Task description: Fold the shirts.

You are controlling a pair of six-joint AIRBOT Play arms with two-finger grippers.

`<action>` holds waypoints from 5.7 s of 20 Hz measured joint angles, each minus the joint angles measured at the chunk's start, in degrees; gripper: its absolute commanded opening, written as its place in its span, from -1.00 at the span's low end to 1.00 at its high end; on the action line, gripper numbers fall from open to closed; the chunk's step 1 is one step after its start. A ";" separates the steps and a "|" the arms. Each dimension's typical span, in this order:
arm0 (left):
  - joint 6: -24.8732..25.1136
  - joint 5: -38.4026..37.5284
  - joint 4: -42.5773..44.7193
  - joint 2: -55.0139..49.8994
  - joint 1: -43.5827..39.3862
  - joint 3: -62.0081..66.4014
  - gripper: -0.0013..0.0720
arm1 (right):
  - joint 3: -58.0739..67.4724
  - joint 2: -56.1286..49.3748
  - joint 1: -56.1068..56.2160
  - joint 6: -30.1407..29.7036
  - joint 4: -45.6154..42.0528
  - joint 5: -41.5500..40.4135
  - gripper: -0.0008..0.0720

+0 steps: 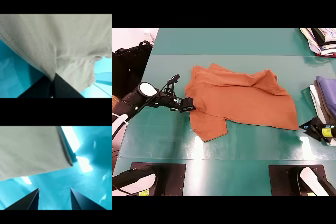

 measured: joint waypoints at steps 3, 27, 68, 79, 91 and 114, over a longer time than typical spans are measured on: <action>0.94 -0.20 -0.04 0.00 0.00 0.26 -0.89 | -3.30 -2.54 0.94 0.52 1.51 -3.39 0.25; -1.55 -4.98 8.13 25.14 -0.02 33.79 -0.89 | 31.06 15.78 19.52 1.05 10.16 -16.81 -0.93; 0.90 -11.89 22.82 -22.38 0.00 37.81 -0.89 | 50.25 -36.00 34.10 3.87 -16.92 -5.60 -0.93; -5.79 -18.16 23.47 -17.11 0.07 30.36 0.41 | 41.68 -28.15 32.11 3.93 -10.51 -5.16 0.08; -11.78 -17.14 13.14 17.68 0.00 -16.39 0.41 | 28.70 -6.32 29.55 3.65 -6.88 -2.45 0.08; -8.04 -3.39 -2.47 21.97 -0.04 -23.82 -0.89 | 11.63 -4.13 17.64 3.34 -13.88 5.22 0.36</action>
